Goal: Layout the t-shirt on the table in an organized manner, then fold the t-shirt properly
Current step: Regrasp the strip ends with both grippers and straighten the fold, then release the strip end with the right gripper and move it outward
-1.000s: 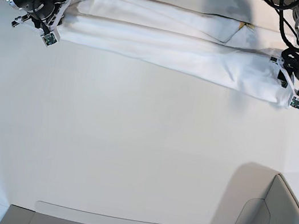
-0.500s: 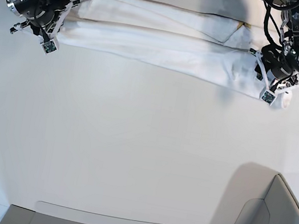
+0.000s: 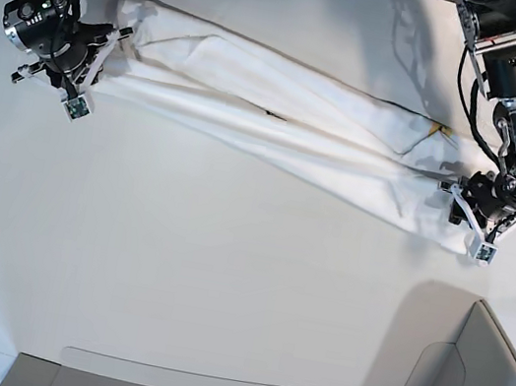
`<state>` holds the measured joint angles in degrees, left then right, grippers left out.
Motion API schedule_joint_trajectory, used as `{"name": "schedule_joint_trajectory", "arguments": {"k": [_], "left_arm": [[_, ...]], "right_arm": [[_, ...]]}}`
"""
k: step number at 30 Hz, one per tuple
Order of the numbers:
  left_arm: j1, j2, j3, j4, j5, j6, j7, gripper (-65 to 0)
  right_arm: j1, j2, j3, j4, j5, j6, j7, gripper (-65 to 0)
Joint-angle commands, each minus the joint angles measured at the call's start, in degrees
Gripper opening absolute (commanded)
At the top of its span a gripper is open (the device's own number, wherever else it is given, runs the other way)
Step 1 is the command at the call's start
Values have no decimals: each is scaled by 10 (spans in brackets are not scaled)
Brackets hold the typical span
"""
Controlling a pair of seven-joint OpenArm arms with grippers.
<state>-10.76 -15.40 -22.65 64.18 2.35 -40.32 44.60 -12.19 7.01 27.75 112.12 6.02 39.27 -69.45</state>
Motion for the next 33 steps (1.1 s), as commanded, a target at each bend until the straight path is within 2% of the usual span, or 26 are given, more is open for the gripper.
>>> {"name": "schedule_joint_trajectory", "arguments": {"k": [1, 7, 12, 25, 30, 33], "left_arm": [[14, 5, 5, -27, 57, 3, 63, -405], [16, 4, 3, -30, 57, 3, 61, -405], [16, 4, 2, -31, 57, 3, 61, -405], [16, 5, 2, -31, 57, 3, 61, -405], [16, 5, 2, -31, 57, 3, 61, -405], [16, 5, 2, -31, 57, 3, 61, -405]], "right_arm": [[2, 8, -12, 12, -4, 7, 0, -639], [-36, 35, -108, 24, -3, 7, 2, -640], [-55, 43, -148, 48, -4, 7, 3, -640], [-59, 51, -146, 57, 0, 7, 4, -638], [-94, 48, -133, 58, -3, 7, 73, -640], [-102, 39, -97, 57, -3, 7, 79, -640]]}}
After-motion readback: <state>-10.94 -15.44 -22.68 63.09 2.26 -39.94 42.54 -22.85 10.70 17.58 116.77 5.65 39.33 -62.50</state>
